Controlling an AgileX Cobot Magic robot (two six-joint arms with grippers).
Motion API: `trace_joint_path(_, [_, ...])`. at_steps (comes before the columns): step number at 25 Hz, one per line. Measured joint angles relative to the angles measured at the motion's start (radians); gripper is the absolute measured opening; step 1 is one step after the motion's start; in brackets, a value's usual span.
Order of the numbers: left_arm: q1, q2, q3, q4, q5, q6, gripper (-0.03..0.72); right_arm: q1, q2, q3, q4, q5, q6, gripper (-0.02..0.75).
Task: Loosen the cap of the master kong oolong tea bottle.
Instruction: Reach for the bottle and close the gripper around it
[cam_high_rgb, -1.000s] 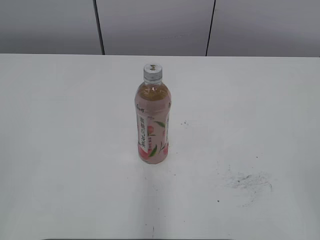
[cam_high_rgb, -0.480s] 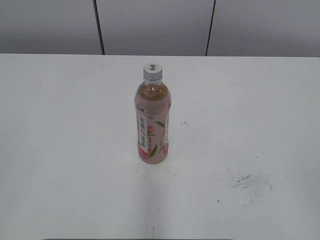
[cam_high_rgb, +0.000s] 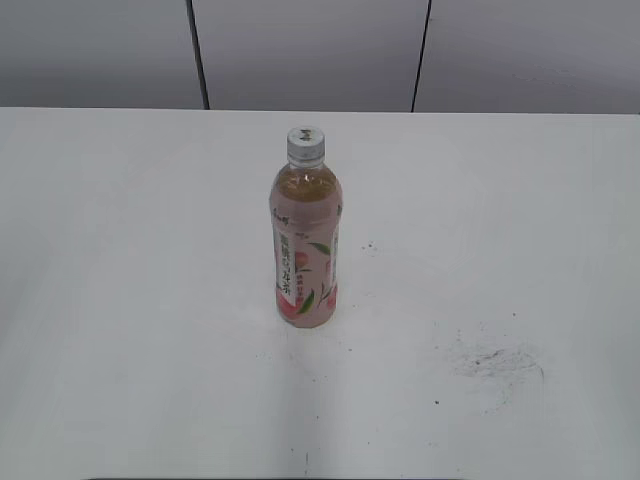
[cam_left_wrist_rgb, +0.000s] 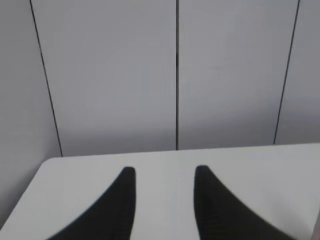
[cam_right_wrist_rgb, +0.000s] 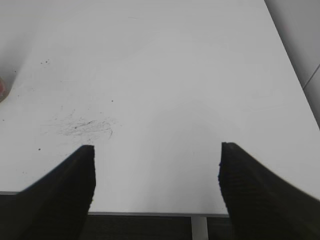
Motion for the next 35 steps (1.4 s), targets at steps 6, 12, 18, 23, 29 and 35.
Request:
trace_joint_path(6, [0.0, 0.163, 0.122, -0.089, -0.283, 0.0, 0.241, 0.0, 0.0, 0.0, 0.0, 0.0, 0.0, 0.579])
trace_joint_path(12, [0.0, 0.382, 0.26, -0.117, -0.492, 0.0, 0.241, 0.0, 0.0, 0.0, 0.0, 0.0, 0.0, 0.579])
trace_joint_path(18, [0.0, 0.596, 0.296, -0.13, -0.662, -0.007, 0.241, 0.0, 0.0, 0.0, 0.0, 0.0, 0.0, 0.579])
trace_joint_path(23, [-0.038, 0.758, 0.296, -0.07, -0.791, -0.055, 0.241, 0.0, 0.0, 0.0, 0.0, 0.0, 0.0, 0.579])
trace_joint_path(29, [-0.22, 0.996, 0.296, 0.123, -1.028, -0.128, 0.241, 0.0, 0.0, 0.0, 0.0, 0.0, 0.0, 0.579])
trace_joint_path(35, [-0.346, 1.253, 0.297, 0.276, -1.281, -0.16, 0.255, 0.0, 0.0, 0.0, 0.0, 0.0, 0.0, 0.579])
